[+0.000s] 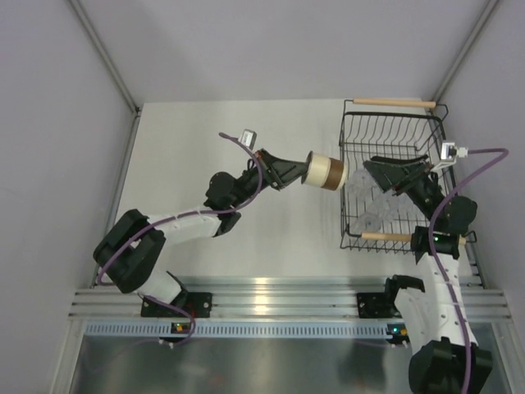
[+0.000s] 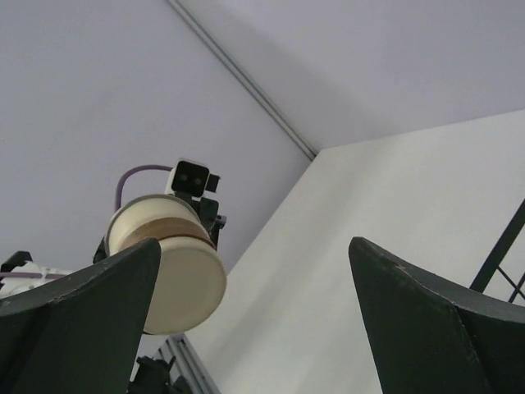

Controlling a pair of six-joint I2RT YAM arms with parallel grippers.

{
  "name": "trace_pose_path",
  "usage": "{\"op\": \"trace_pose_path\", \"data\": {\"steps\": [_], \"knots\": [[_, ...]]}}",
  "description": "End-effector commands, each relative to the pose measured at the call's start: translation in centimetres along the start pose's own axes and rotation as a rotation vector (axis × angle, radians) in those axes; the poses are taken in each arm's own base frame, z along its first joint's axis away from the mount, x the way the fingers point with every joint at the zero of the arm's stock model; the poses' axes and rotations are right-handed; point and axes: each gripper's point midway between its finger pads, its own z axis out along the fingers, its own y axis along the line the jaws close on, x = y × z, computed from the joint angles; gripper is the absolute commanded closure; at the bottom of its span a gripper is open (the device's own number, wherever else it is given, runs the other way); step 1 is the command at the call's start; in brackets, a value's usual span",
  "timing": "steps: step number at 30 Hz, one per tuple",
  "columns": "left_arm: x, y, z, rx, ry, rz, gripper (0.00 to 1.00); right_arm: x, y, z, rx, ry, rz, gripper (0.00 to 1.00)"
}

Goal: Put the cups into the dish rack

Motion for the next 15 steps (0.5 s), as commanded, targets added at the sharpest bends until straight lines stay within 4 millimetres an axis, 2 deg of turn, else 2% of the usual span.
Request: {"op": "trace_pose_path", "data": {"steps": [1,7,15], "knots": [[-0.4,-8.4,0.9,0.301,-0.011,0.058,1.00,-0.2,2.3,0.3,-0.110,-0.017,-0.015,0.01],[0.4,-7.5,2.7,0.300,0.014,0.034,1.00,-0.1,4.3,1.0,-0.173,-0.024,-0.021,0.01],[0.4,-6.7,3.0,0.286,0.002,0.043,1.00,1.3,6.6,2.2,-0.229,0.019,-0.012,0.01]]}}
